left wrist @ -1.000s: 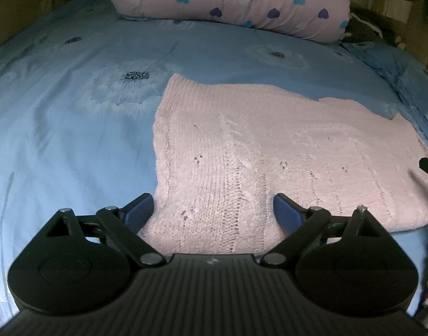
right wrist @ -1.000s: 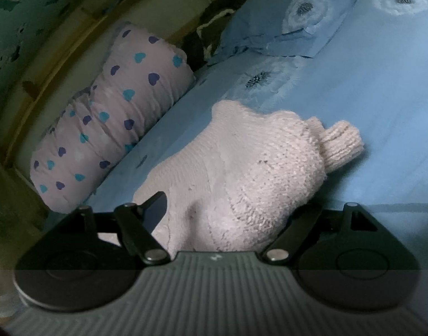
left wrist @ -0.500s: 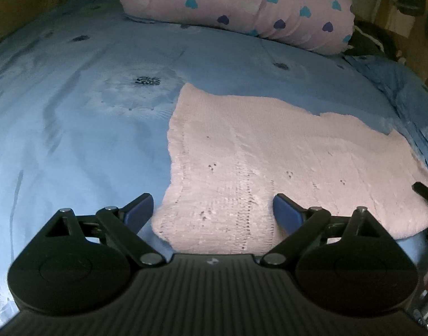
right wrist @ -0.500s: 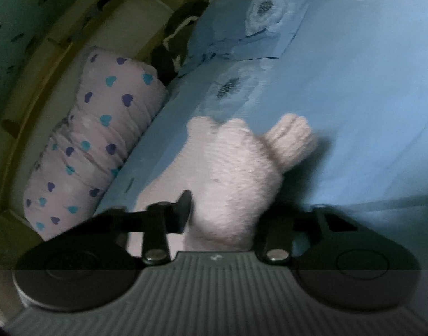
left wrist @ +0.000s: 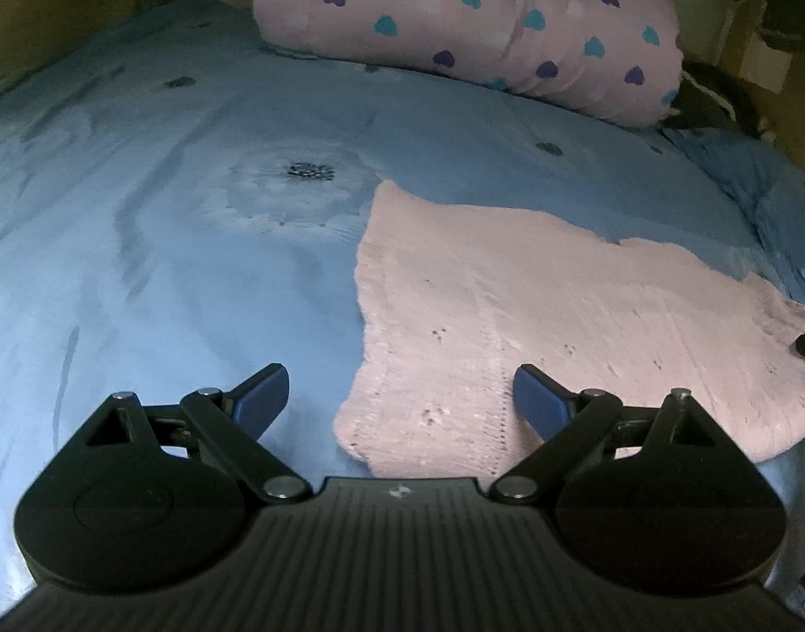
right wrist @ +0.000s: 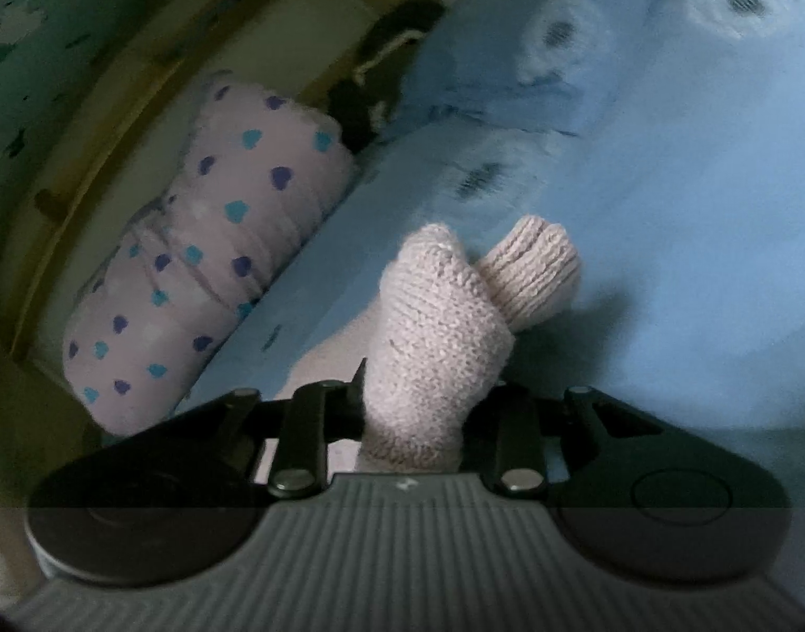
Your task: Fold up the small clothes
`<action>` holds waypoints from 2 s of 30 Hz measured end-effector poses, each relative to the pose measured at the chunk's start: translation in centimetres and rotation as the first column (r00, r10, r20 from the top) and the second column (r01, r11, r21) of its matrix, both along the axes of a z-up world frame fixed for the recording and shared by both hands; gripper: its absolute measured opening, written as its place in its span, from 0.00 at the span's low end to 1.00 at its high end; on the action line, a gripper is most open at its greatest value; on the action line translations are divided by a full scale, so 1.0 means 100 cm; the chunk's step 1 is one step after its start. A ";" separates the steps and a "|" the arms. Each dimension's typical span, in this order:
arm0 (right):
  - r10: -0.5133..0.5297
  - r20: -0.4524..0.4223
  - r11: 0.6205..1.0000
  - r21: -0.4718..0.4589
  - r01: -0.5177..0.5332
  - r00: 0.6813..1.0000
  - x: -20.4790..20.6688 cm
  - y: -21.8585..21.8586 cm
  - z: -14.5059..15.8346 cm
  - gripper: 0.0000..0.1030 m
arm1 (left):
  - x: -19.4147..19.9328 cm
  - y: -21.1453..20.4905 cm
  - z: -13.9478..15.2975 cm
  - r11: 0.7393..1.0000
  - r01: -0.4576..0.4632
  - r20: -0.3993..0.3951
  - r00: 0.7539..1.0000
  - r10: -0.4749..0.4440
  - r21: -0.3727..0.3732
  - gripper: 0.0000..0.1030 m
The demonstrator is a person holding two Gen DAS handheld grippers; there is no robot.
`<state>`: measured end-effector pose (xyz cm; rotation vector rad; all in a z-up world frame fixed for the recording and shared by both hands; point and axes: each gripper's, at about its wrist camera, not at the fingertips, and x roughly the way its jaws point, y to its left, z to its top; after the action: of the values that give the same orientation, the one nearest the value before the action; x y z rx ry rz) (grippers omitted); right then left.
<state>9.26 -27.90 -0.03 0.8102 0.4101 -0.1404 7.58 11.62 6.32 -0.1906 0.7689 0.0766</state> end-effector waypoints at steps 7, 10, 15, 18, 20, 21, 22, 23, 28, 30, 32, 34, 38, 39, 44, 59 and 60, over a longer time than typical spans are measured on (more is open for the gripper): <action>0.090 0.029 0.991 -0.103 -0.087 0.996 0.008 0.021 0.029 0.29 | -0.001 0.014 0.006 0.998 -0.047 0.003 0.999 0.048 -0.039 0.92; 0.130 0.036 0.981 -0.149 -0.124 0.991 0.014 0.034 0.041 0.29 | -0.001 0.018 0.008 0.998 -0.053 0.007 0.999 0.054 -0.023 0.92; 0.199 0.047 0.953 -0.244 -0.182 0.979 0.023 0.064 0.063 0.28 | -0.002 0.012 0.014 0.995 -0.043 0.034 0.999 0.040 0.088 0.92; 0.263 0.052 0.918 -0.321 -0.233 0.963 0.025 0.092 0.073 0.28 | -0.002 0.012 0.015 0.995 -0.031 0.035 0.999 0.028 0.097 0.92; 0.319 0.046 0.885 -0.371 -0.280 0.947 0.026 0.112 0.078 0.28 | -0.001 0.014 0.013 0.994 -0.040 0.027 0.999 0.038 0.104 0.92; 0.346 0.041 0.868 -0.394 -0.303 0.937 0.026 0.123 0.080 0.28 | -0.001 0.015 0.012 0.992 -0.050 0.023 0.999 0.047 0.112 0.92; 0.378 0.033 0.848 -0.414 -0.331 0.925 0.028 0.133 0.080 0.28 | -0.001 0.016 0.011 0.991 -0.060 0.020 0.998 0.058 0.122 0.92; 0.412 0.017 0.827 -0.427 -0.366 0.911 0.030 0.144 0.079 0.28 | 0.000 0.018 0.011 0.989 -0.072 0.016 0.997 0.071 0.133 0.92; 0.512 -0.128 0.748 -0.420 -0.514 0.849 0.045 0.181 0.049 0.28 | 0.001 0.035 0.004 0.984 -0.117 -0.012 0.993 0.120 0.135 0.92; 0.522 -0.171 0.738 -0.401 -0.543 0.836 0.047 0.186 0.032 0.28 | 0.000 0.042 0.002 0.984 -0.128 -0.022 0.991 0.132 0.124 0.92; 0.525 -0.155 0.740 -0.402 -0.539 0.837 0.044 0.187 0.026 0.28 | 0.000 0.047 0.000 0.983 -0.141 -0.028 0.989 0.145 0.118 0.92; 0.526 -0.149 0.747 -0.392 -0.538 0.838 0.046 0.186 0.029 0.28 | 0.000 0.051 0.000 0.981 -0.159 -0.030 0.986 0.164 0.108 0.92; 0.498 -0.103 0.799 -0.331 -0.502 0.861 0.057 0.178 0.047 0.28 | -0.002 0.061 0.003 0.980 -0.190 -0.020 0.981 0.192 0.065 0.92; 0.490 -0.080 0.807 -0.335 -0.486 0.868 0.059 0.179 0.057 0.28 | -0.003 0.063 0.004 0.979 -0.195 -0.014 0.980 0.197 0.059 0.92; 0.578 -0.022 0.704 -0.491 -0.512 0.816 0.051 0.218 0.089 0.28 | -0.006 0.079 0.006 0.963 -0.263 -0.010 0.965 0.264 0.063 0.92; 0.821 -0.122 0.378 -0.614 -0.693 0.557 -0.021 0.278 0.045 0.53 | -0.023 0.088 0.029 0.965 -0.192 0.100 0.972 0.212 -0.179 0.92; 0.825 -0.112 0.385 -0.606 -0.696 0.553 -0.025 0.273 0.048 0.53 | -0.022 0.085 0.029 0.965 -0.175 0.104 0.975 0.198 -0.196 0.92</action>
<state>6.73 -0.56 4.73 -0.0785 0.4715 0.6942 5.34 20.16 9.24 -0.4419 0.6330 0.1707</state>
